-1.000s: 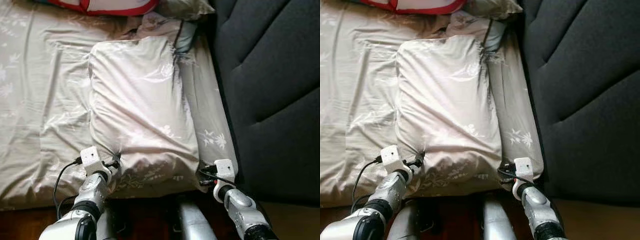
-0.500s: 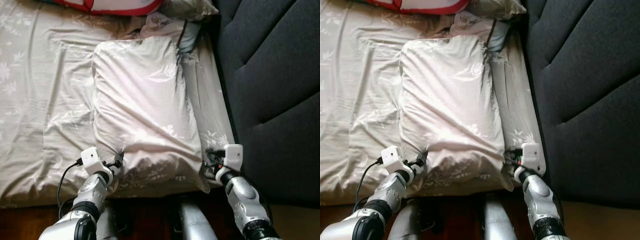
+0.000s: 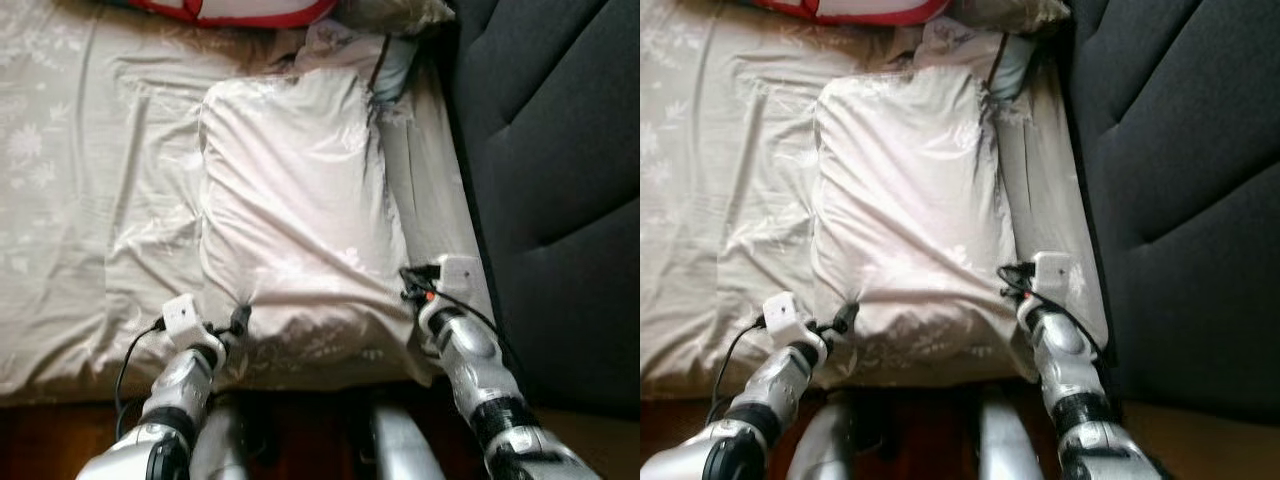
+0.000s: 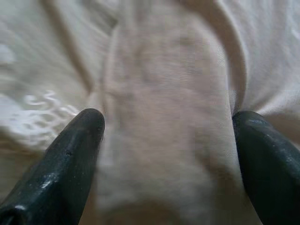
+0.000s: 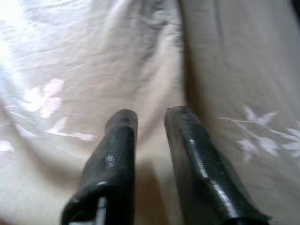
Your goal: Clean up the room
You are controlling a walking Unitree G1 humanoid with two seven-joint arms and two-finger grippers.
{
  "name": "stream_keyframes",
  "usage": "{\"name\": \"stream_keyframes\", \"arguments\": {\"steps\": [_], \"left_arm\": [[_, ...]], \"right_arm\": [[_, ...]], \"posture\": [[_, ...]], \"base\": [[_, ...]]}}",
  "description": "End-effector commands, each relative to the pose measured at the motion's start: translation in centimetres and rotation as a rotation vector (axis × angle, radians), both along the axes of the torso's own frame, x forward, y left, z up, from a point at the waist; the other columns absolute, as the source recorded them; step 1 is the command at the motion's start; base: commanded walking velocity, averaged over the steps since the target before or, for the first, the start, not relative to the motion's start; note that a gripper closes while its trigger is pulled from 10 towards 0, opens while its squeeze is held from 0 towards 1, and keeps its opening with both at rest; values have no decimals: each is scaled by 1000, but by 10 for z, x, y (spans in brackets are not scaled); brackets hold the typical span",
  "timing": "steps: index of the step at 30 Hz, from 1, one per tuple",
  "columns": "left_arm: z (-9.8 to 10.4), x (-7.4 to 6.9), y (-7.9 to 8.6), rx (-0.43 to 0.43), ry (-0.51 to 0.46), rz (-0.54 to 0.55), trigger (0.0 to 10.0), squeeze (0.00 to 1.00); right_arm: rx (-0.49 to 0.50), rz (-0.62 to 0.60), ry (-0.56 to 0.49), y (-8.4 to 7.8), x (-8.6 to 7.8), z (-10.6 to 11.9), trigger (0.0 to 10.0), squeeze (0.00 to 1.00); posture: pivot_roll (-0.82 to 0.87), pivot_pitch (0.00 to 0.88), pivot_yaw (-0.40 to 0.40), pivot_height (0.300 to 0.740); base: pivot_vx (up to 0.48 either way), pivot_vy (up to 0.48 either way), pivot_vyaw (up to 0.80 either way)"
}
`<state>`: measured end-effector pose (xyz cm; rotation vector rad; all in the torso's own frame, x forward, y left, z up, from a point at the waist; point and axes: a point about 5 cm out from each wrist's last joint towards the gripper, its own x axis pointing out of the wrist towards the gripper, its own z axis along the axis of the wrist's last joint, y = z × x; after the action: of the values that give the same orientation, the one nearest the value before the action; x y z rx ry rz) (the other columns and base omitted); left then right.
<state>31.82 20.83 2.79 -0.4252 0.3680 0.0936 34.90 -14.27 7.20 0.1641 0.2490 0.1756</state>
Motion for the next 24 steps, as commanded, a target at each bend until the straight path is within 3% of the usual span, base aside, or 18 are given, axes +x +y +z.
{"name": "stream_keyframes", "arguments": {"steps": [1,10,19,24], "left_arm": [[-18,-17,9,2,85,19,10000,0],[-14,-15,13,13,69,8,10000,0],[-8,-8,5,4,38,-22,10000,0],[-8,-8,3,2,36,-29,10000,0]], "right_arm": [[-5,-4,71,-2,-7,-14,10000,1000],[-18,-11,103,-3,0,-11,10000,1000],[-17,-134,48,-21,3,-2,10000,1000],[-16,-130,57,-24,1,-4,10000,1000]], "posture": [[-232,385,-35,672],[-216,379,-13,672],[-214,371,-6,672],[-213,369,-6,672]], "base": [[0,0,0],[0,0,0],[0,0,0],[0,0,0]]}}
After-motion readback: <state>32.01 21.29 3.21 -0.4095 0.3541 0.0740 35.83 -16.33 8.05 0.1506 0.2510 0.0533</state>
